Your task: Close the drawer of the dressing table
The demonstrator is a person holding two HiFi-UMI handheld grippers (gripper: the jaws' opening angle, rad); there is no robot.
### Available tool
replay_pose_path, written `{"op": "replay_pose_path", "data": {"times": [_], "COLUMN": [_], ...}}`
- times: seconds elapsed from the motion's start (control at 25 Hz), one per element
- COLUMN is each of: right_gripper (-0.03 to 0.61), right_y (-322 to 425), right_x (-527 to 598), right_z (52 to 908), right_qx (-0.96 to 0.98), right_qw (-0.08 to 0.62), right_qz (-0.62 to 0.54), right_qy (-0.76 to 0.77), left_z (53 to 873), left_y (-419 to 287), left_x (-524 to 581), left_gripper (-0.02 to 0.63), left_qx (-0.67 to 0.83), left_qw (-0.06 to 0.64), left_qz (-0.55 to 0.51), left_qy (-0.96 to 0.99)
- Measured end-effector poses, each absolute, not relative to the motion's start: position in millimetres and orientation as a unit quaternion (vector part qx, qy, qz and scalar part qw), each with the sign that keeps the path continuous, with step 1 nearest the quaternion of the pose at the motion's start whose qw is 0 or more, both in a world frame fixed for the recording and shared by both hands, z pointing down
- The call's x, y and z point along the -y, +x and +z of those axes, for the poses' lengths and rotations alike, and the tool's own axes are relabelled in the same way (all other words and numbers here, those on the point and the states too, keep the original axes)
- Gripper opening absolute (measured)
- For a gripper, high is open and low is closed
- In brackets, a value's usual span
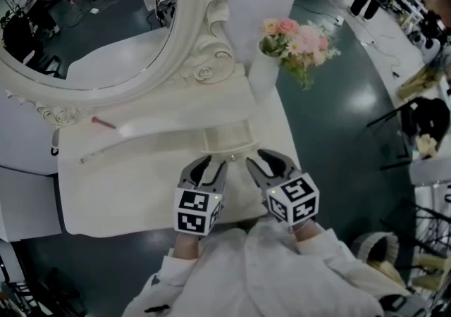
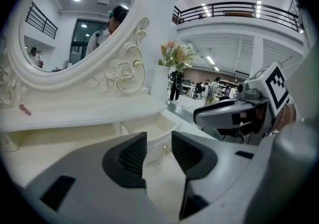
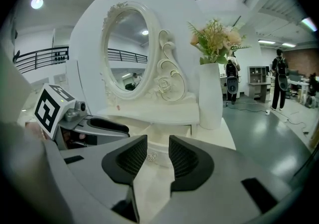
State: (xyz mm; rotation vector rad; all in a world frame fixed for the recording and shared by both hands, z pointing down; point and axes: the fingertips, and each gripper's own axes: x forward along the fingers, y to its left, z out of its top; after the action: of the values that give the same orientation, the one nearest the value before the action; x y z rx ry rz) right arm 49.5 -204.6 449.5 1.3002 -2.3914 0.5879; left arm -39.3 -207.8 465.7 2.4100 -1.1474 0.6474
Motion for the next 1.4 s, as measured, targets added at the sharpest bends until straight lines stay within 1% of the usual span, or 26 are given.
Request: {"op": "replay_pose_path", "data": {"times": [0.2,0.36,0.56,0.92,1.16,1.4], "right_gripper": [0.114,0.118,0.16,0.201,0.21,0.212], "right_y": [55,57,68,74,77,72], "right_x": [209,210,216,227,231,237], "right_z": [455,465,478,504,518,530], "right_qx": [0.843,0.847,0.844,0.835,0.836,0.843], "right_qw": [0.191,0.222,0.248,0.297,0.319,0.325], "right_qz": [0.204,0.196,0.172,0.163,0.16,0.172], "right_qy": [0.46,0.442,0.444,0.434,0.416,0.394], "left_z": [472,484,495,523,536,543], "left_y": [-45,-48,-58,-71,-68,-61], "left_x": [211,211,216,225,223,229], "left_gripper": [0.162,0.179,0.181,0.195,0.219,0.221], "left_qx": [0.42,0.411,0.418,0.418,0.405,0.374], "left_qw": [0.203,0.2,0.19,0.202,0.208,0.202], "left_qz": [0.236,0.263,0.283,0.304,0.311,0.318], "left_qy": [0.853,0.85,0.842,0.832,0.834,0.847]}}
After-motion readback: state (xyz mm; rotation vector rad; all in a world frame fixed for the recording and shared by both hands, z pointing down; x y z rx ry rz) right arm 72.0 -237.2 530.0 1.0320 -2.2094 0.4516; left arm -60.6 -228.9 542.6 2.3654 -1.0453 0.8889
